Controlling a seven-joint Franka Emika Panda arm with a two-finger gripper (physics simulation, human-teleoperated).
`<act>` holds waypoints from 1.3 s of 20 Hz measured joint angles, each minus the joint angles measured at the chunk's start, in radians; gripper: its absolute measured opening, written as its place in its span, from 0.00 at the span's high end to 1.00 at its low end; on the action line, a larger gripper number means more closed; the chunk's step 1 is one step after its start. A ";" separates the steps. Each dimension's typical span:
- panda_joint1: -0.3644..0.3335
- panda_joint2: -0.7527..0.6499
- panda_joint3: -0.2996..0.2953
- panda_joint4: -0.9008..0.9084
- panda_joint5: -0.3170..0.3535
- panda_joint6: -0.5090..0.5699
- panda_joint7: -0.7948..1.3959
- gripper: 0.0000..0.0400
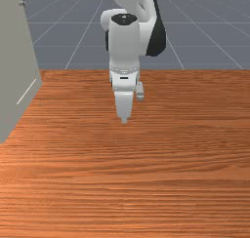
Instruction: Open the drawer
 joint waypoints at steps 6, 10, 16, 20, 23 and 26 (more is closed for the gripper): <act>0.047 -0.140 -0.077 0.027 -0.024 -0.375 0.521 0.62; 0.076 -0.207 -0.138 0.138 0.089 -0.639 1.296 0.95; 0.066 -0.217 -0.155 0.138 0.145 -0.683 1.473 1.00; 0.067 -0.347 -0.153 0.057 0.201 -0.650 1.482 1.00; 0.064 -0.604 -0.151 -0.048 0.209 -0.570 1.484 1.00; 0.004 -0.785 -0.186 -0.039 0.156 -0.543 1.501 1.00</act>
